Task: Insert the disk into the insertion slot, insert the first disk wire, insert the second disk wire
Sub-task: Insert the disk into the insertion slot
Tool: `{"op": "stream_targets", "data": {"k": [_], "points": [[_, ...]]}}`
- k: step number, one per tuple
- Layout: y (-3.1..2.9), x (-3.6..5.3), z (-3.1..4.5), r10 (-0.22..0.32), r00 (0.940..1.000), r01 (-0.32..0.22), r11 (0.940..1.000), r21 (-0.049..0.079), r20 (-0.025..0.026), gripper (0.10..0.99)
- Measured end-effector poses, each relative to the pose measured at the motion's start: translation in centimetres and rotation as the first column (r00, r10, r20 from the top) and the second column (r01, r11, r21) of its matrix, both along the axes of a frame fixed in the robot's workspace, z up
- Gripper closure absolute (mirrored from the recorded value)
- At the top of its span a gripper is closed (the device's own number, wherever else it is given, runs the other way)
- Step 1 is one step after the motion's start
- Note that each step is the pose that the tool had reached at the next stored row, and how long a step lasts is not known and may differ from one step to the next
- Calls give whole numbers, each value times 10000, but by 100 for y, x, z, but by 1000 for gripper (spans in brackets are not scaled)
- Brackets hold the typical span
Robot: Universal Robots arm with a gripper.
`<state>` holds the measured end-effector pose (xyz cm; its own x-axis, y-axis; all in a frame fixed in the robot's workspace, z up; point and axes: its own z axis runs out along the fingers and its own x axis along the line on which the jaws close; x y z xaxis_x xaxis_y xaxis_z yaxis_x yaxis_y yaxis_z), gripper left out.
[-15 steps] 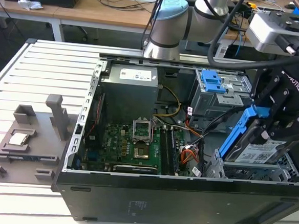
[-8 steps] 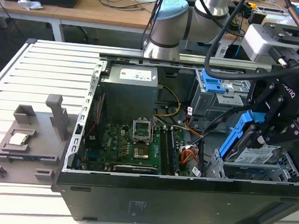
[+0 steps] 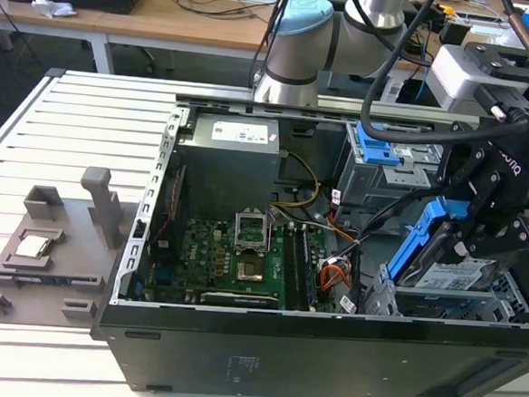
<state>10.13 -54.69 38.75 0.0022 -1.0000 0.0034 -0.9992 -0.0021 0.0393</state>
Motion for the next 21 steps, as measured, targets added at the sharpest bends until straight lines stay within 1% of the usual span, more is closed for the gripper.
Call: {"op": "stream_targets", "data": {"k": [3, 4, 13, 21], "points": [[0, 0, 0, 0, 10000, 0, 10000, 0, 0, 710], [0, 0, -1, 0, 10000, 0, 10000, 1, 0, 647], [0, 0, -5, 0, 10000, 0, 10000, 1, 0, 647], [0, 0, -38, 0, 10000, 0, 10000, 2, 0, 647]]}}
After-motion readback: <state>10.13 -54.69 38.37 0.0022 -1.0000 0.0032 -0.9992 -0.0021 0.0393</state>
